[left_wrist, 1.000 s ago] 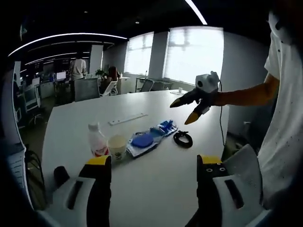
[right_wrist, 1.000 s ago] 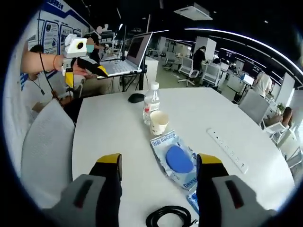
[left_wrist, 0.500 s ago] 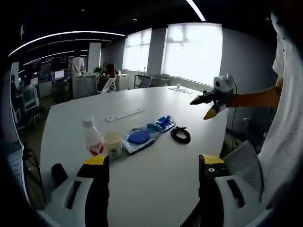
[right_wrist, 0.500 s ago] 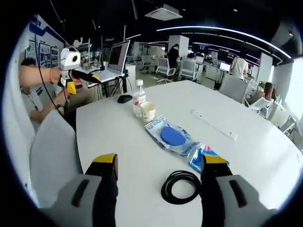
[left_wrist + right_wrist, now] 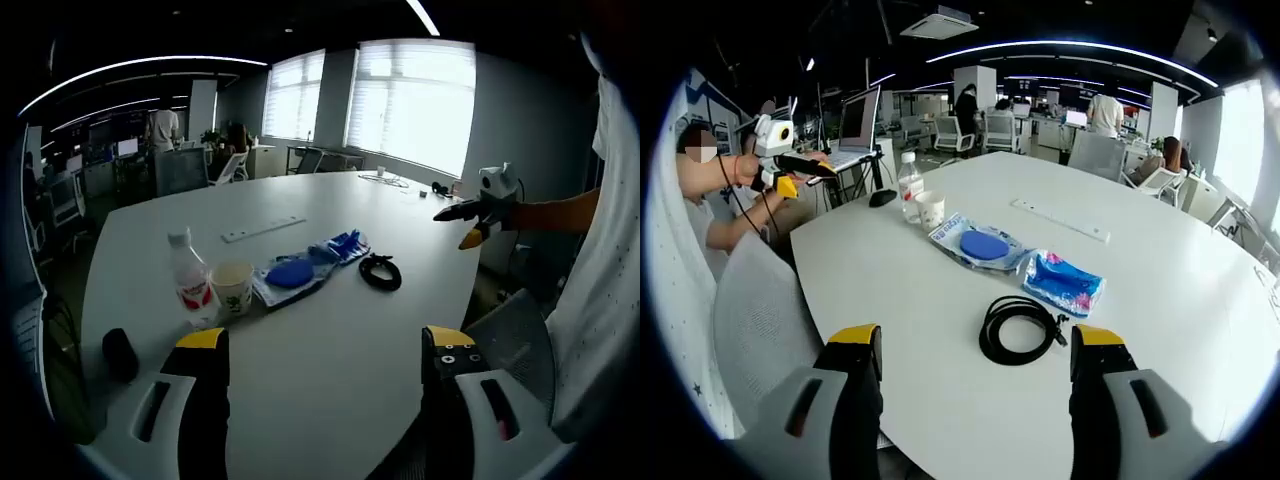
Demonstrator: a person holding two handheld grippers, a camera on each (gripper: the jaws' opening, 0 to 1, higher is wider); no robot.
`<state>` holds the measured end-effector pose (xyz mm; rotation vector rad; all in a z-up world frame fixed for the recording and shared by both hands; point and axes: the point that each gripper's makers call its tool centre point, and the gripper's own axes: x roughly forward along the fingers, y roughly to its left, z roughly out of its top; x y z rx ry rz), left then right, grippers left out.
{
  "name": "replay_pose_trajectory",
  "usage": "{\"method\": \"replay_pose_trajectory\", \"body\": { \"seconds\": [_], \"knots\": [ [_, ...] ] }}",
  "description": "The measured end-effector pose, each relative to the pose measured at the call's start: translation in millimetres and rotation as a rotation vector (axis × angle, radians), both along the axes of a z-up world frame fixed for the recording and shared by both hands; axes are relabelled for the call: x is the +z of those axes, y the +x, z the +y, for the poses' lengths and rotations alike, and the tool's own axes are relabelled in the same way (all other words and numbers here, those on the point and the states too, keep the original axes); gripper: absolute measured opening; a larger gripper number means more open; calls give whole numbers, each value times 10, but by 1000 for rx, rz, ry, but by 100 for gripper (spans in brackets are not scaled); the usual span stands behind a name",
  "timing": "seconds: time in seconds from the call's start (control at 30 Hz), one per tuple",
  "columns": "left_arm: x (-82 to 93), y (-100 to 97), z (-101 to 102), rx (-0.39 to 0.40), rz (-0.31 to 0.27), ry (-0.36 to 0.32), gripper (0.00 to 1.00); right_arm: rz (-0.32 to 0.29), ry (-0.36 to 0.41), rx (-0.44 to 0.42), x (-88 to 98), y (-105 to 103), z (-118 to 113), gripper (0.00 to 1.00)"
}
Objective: Arrange the tabletop items into an orderly group along one side of the table until the central work area is clear of visible clutter.
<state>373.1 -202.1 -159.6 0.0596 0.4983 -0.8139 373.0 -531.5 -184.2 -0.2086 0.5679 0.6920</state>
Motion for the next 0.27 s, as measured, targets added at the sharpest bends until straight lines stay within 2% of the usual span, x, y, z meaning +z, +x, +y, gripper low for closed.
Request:
{"method": "replay_pose_trajectory", "body": {
  "seconds": [0.27],
  "knots": [
    [25, -58, 27, 9, -1, -1, 80, -2, 6, 1, 19, -20, 18, 77]
  ]
}}
